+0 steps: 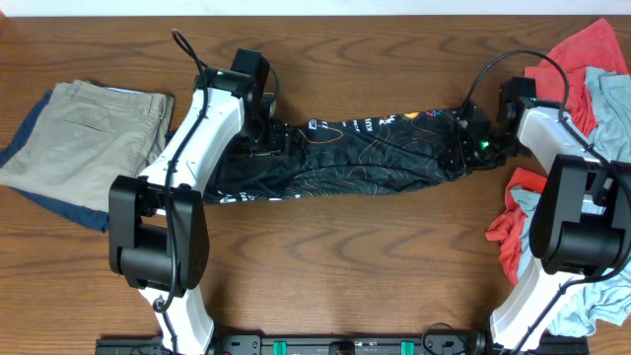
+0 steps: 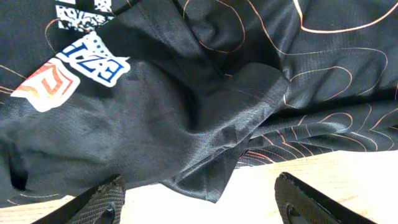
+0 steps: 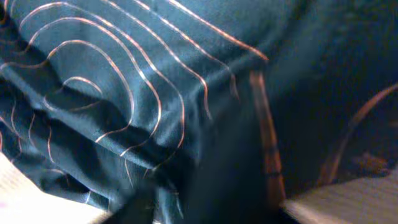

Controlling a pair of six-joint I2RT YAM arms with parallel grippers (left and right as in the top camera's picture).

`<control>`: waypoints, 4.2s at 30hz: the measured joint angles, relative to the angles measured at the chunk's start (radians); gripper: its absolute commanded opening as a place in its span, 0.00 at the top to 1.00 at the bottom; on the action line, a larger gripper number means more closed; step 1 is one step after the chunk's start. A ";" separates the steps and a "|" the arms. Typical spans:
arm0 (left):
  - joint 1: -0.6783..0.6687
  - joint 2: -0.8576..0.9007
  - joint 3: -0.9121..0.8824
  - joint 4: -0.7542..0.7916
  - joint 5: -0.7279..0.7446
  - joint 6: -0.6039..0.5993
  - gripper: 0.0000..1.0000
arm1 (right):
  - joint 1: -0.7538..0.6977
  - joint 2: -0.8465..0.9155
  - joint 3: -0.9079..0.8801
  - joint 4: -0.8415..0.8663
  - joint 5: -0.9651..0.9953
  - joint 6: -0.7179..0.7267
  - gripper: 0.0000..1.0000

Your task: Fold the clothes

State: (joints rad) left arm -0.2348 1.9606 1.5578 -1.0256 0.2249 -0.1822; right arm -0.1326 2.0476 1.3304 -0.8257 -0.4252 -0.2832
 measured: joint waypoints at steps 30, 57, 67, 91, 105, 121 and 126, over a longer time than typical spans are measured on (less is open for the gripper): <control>0.140 0.000 0.000 -0.070 -0.004 -0.031 0.23 | 0.116 0.020 0.367 -0.383 0.325 0.248 0.99; 0.140 0.000 -0.001 -0.070 -0.004 -0.031 0.23 | 0.533 0.020 0.367 -0.389 0.534 0.344 0.31; 0.140 0.000 -0.001 -0.070 -0.004 -0.031 0.23 | 0.431 0.026 0.358 -0.280 0.402 0.380 0.29; 0.140 0.000 -0.001 -0.070 -0.004 -0.031 0.23 | 0.404 0.079 0.256 -0.171 0.338 0.388 0.92; 0.140 0.000 -0.001 -0.070 -0.004 -0.031 0.23 | 0.404 0.080 0.365 -0.258 0.339 0.381 0.89; 0.140 0.000 -0.001 -0.067 -0.004 -0.031 0.23 | 0.405 0.080 0.365 -0.222 0.183 0.295 0.83; 0.140 0.000 -0.001 -0.068 -0.004 -0.031 0.23 | 0.414 0.080 0.365 -0.153 -0.034 0.174 0.45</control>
State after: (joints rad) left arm -0.0944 1.9606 1.5570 -1.0935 0.2211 -0.2131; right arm 0.2817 2.1273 1.6958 -0.9783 -0.4591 -0.1097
